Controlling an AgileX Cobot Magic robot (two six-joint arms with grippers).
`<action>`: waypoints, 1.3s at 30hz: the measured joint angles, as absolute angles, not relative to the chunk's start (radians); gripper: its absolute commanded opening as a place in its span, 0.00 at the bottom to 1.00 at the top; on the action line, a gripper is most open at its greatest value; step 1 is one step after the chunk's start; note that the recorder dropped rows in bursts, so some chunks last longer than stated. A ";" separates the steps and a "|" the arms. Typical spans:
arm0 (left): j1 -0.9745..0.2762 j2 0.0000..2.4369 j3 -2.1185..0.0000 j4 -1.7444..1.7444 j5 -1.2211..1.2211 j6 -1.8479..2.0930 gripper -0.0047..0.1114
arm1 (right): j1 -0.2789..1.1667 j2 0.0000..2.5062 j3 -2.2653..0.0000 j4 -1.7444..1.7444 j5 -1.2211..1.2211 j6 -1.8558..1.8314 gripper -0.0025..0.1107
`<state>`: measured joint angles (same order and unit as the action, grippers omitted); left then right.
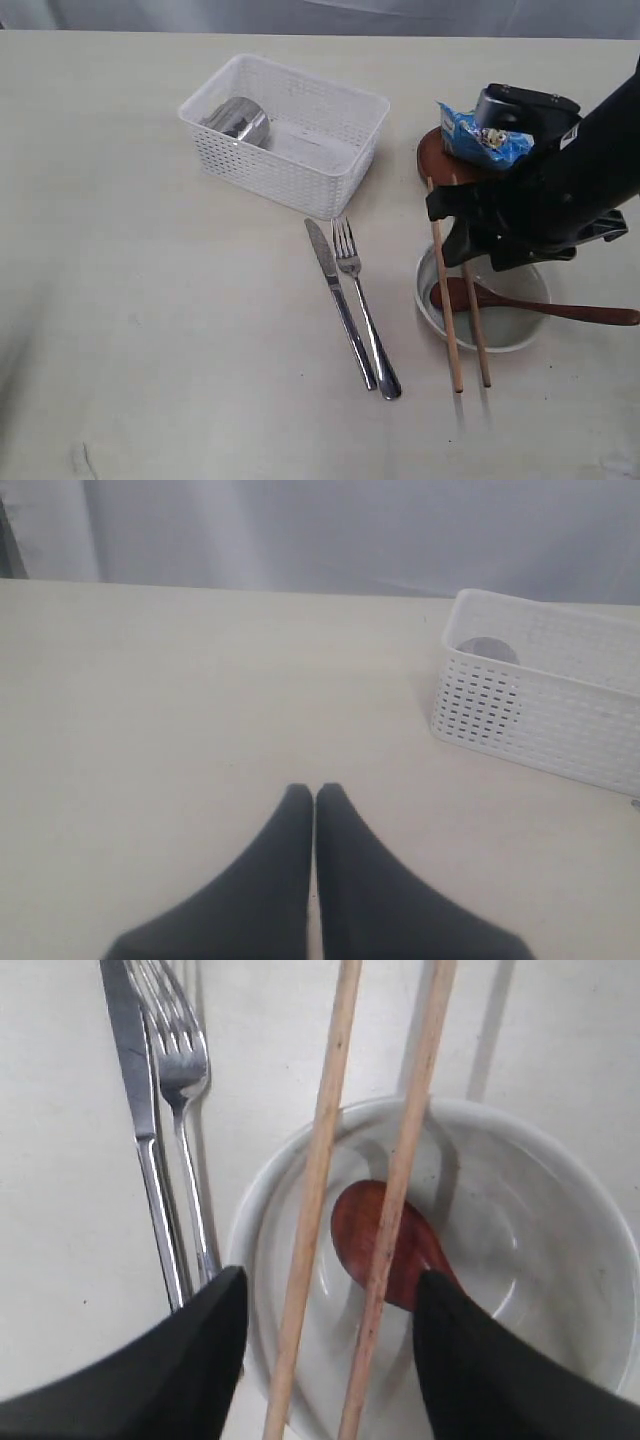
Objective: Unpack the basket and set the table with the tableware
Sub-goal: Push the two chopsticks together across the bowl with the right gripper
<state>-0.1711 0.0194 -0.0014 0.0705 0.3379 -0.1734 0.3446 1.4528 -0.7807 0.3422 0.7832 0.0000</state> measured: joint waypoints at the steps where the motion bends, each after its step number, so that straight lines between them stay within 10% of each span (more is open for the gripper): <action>1: -0.171 0.019 -0.001 0.071 0.338 -0.173 0.05 | 0.345 1.455 -0.781 0.342 0.788 0.000 0.55; 39: -0.171 0.019 -0.001 0.071 0.338 -0.173 0.05 | 0.539 1.575 -0.786 0.063 0.728 0.255 0.57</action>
